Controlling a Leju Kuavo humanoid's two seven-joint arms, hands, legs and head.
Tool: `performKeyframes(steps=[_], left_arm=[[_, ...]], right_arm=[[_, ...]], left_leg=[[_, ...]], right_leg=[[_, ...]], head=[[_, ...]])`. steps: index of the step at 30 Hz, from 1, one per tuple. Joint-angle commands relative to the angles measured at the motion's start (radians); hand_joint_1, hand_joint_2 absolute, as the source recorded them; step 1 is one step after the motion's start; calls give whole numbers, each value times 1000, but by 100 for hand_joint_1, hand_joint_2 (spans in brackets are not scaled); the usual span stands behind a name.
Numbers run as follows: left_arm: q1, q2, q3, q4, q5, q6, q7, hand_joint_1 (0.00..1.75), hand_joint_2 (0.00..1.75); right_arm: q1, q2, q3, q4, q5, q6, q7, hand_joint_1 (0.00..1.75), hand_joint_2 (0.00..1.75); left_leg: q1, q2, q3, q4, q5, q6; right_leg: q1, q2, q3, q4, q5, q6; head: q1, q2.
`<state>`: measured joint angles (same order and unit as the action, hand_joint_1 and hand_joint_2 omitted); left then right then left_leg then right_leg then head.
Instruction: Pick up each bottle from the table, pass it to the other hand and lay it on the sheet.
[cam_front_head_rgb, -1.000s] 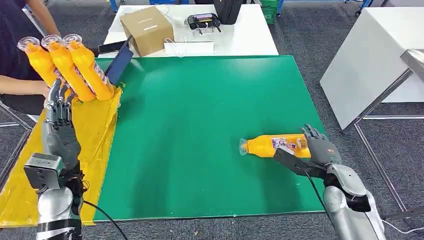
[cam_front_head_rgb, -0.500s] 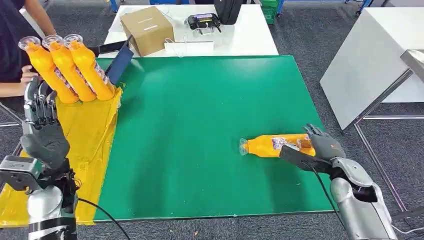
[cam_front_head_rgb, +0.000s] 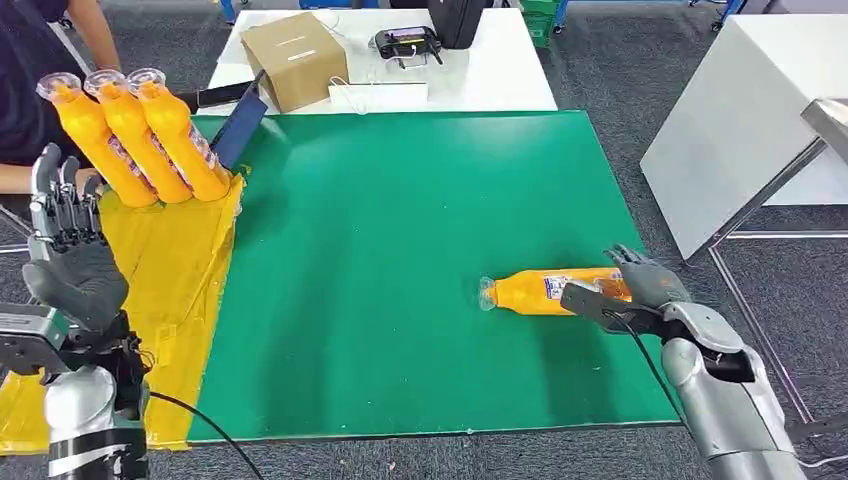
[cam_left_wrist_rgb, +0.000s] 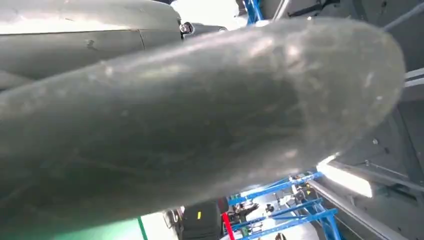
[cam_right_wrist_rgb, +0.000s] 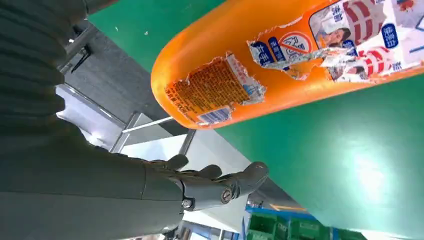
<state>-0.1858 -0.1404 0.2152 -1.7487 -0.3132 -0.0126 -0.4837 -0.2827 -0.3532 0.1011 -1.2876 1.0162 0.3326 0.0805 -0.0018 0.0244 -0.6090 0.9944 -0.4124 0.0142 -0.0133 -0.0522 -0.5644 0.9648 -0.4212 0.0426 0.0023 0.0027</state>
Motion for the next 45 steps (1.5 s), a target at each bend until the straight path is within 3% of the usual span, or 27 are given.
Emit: performKeyframes(steps=[1, 8, 14, 18, 19, 24, 27, 30, 33, 35, 37, 38, 39, 40, 41, 42, 43, 44, 45], left_arm=[[-69, 11, 22, 102, 1, -6, 8, 0, 0], [-110, -2, 1, 121, -5, 5, 49, 0, 0], [-127, 1, -18, 131, -12, 3, 64, 0, 0], [-140, 8, -28, 161, -4, 1, 55, 0, 0], [-146, 12, -36, 184, -2, -2, 50, 0, 0], [-159, 14, -61, 263, 4, 2, 24, 0, 0], [-163, 16, -68, 277, 19, -11, 36, 0, 0], [-139, 15, -101, 287, 79, -114, 179, 0, 0], [-105, 6, -130, 267, 61, -94, 207, 0, 0], [-92, 22, -175, 299, 100, -147, 305, 0, 0], [-60, 16, -190, 302, 194, -148, 324, 0, 0], [-42, 14, -197, 285, 247, -160, 352, 0, 0], [-12, 10, -206, 252, 316, -169, 391, 0, 0], [33, 4, -210, 194, 399, -183, 435, 0, 0], [55, 7, -219, 158, 408, -182, 445, 0, 0], [62, 9, -224, 146, 411, -178, 451, 0, 0], [85, -6, -218, 110, 468, -183, 443, 0, 0], [113, -15, -233, 60, 478, -188, 438, 0, 175], [127, -27, -252, 27, 464, -185, 445, 0, 175]], right_arm=[[-117, 37, 109, 230, 28, 11, -11, 0, 175], [-154, 102, 195, 319, 73, 4, -18, 0, 175], [-150, 112, 232, 388, 90, 18, -14, 0, 175], [-161, 105, 264, 462, 66, 66, -66, 0, 175], [-157, 97, 290, 490, 61, 81, -87, 175, 175], [-85, 95, 396, 532, 28, 86, -147, 175, 175], [-83, 99, 407, 503, -32, 108, -124, 175, 175], [-39, 108, 349, 444, -154, 111, -105, 175, 175], [15, 87, 343, 382, -197, 112, -91, 175, 175], [59, 43, 308, 310, -352, 122, -117, 175, 175], [70, 26, 280, 213, -544, 156, -116, 175, 175], [77, 43, 269, 156, -614, 153, -87, 175, 175], [100, 98, 218, 91, -716, 104, 13, 175, 175], [130, 186, 180, -14, -718, -13, 92, 175, 175], [133, 211, 200, -58, -705, -30, 140, 175, 175], [136, 217, 210, -78, -709, -36, 163, 175, 175], [153, 276, 185, -132, -726, -96, 115, 175, 175], [174, 345, 170, -209, -724, -146, 94, 175, 175], [189, 398, 161, -269, -714, -184, 84, 175, 175]], left_leg=[[1, 2, 5, -1, -1, -1], [2, 1, 4, 0, -1, -2], [2, -1, 5, 0, -1, -1], [3, -1, 6, -1, 0, -1], [2, -2, 7, -1, 0, -1], [4, -5, 13, -3, 1, -1], [4, -3, 17, -1, -1, -1], [6, -2, 24, -3, -4, -3], [6, 0, 29, -3, -5, -3], [6, -3, 29, -4, -5, -3], [7, -4, 30, -4, -5, -3], [6, -5, 30, -5, -5, -3], [6, 2, 31, -2, -7, -3], [7, 1, 30, -3, -6, -4], [7, 8, 30, -3, -8, -5], [7, 9, 31, -3, -10, -6], [7, 11, 30, -1, -10, -5], [7, 11, 29, -2, -10, -6], [7, 12, 28, -1, -10, -6]], right_leg=[[0, 8, 4, -1, 0, -2], [1, 6, 3, -1, 0, -2], [2, 4, 5, -1, -1, -2], [2, 4, 6, -2, 0, -1], [2, 5, 7, -2, 0, -2], [3, -1, 12, -6, 0, -2], [3, 1, 12, -4, -1, -2], [4, 3, 11, -5, -1, -4], [4, 3, 15, -6, -2, -4], [5, 2, 16, -6, -2, -4], [5, 0, 17, -6, -3, -3], [4, 0, 17, -6, -3, -4], [5, 5, 17, -4, -4, -3], [6, 7, 17, -6, -3, -4], [6, 11, 21, -5, -1, -4], [6, 14, 25, -5, -2, -5], [6, 15, 25, -3, -3, -5], [6, 16, 24, -2, -3, -5], [6, 16, 22, -1, -3, -5]], head=[[0, 0], [0, 0], [0, 0], [0, 0], [0, 0], [1, 0], [1, 0], [1, 0], [1, 0], [1, 0], [1, 0], [0, 0], [1, 0], [1, 0], [1, 0], [0, 0], [1, 0], [1, 0], [0, 0]])
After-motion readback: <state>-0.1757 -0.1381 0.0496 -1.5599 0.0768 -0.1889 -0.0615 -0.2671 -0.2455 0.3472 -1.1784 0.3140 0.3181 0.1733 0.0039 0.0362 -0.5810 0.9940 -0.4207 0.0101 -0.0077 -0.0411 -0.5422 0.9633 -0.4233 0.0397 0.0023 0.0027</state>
